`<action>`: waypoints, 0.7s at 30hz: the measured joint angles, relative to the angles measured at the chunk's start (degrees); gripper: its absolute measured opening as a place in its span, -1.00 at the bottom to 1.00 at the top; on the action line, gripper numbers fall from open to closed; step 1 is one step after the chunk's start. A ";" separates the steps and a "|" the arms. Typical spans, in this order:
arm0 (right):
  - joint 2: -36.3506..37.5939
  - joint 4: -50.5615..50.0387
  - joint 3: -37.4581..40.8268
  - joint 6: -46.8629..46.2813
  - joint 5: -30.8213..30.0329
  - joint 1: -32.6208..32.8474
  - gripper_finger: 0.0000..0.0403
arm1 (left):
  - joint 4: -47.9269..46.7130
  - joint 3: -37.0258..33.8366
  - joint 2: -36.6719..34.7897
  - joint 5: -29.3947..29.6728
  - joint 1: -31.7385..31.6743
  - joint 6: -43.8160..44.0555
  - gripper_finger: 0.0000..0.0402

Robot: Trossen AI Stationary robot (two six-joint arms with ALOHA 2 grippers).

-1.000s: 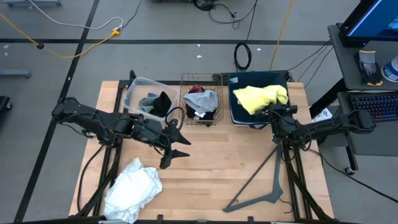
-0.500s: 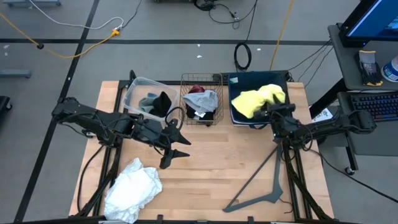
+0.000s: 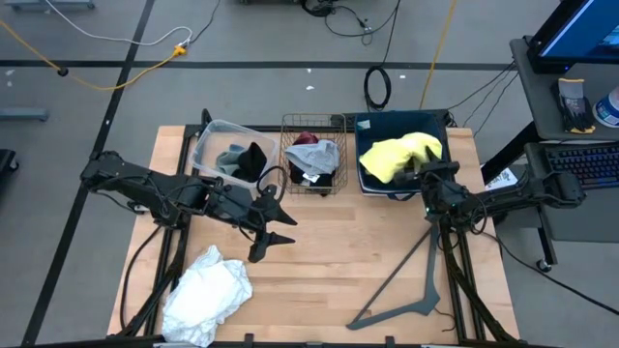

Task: Pick & Place Cloths
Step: Put the yellow cloth into the blue bin, then put the white shirt into the blue bin

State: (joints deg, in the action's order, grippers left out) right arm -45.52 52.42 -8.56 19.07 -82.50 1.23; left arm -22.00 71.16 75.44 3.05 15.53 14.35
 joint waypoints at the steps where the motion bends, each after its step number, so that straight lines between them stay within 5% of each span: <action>1: 0.00 0.00 0.00 -0.52 0.00 0.00 0.17 | -0.02 0.00 -0.01 0.00 0.00 -0.01 0.09; 11: 3.69 0.04 0.00 -7.77 0.37 0.00 0.17 | -0.02 0.00 0.00 -0.02 -0.01 -0.02 0.09; 17: 7.04 0.03 -0.77 -16.16 14.09 -0.25 0.17 | -0.02 0.00 0.00 -0.02 -0.01 -0.26 0.09; 21: 7.40 -2.54 -3.65 -16.79 16.58 -0.93 0.17 | -0.01 0.00 0.00 -0.03 0.00 -0.28 0.09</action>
State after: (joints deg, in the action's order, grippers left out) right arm -38.12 49.88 -12.20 2.28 -65.92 0.30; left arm -22.01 71.16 75.44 3.02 15.53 14.06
